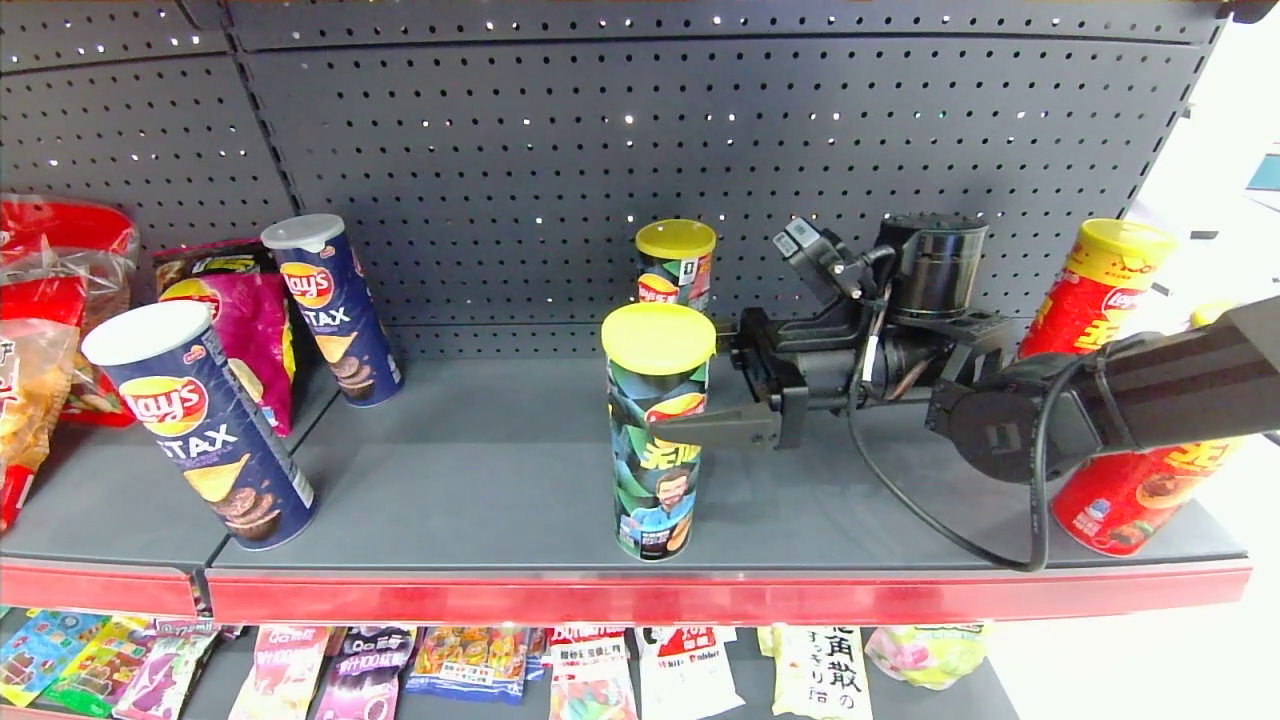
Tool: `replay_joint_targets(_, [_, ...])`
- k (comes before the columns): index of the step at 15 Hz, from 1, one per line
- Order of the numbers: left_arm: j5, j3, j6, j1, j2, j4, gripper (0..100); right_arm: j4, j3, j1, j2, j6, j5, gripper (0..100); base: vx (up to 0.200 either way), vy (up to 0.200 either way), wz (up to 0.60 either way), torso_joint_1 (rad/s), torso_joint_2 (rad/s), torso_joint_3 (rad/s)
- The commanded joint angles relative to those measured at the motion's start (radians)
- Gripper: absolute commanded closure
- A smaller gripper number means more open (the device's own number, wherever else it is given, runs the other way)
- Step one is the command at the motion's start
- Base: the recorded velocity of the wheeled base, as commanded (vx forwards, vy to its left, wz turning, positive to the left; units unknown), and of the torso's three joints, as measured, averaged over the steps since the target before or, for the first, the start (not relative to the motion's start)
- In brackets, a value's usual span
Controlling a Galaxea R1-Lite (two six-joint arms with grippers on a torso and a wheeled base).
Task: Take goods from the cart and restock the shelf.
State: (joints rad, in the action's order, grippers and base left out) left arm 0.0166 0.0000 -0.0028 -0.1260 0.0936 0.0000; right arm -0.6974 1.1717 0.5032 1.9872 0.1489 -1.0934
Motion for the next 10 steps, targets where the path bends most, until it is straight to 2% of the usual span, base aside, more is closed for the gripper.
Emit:
replay_joint_targets(1, [0.000,0.000,0.000,0.000,0.001,0.000,0,-0.001,0.002,0.011,0.001,0.000,0.007,0,0.000,0.000,0.00,0.000,0.00,0.000])
replay_joint_targets(3, [0.000,0.000,0.000,0.000,0.001,0.000,0,-0.001,0.014,0.024,0.005,0.000,0.020,0,0.000,0.000,0.00,0.000,0.00,0.000])
replay_joint_targets(4, [0.000,0.000,0.000,0.000,0.001,0.000,0,-0.001,0.017,0.024,0.013,0.001,0.024,100,0.000,0.000,0.00,0.000,0.00,0.000])
replay_joint_targets(10, [0.000,0.000,0.000,0.000,0.001,0.000,0,-0.002,0.019,0.023,0.007,0.003,0.035,100,0.000,0.000,0.00,0.000,0.00,0.000])
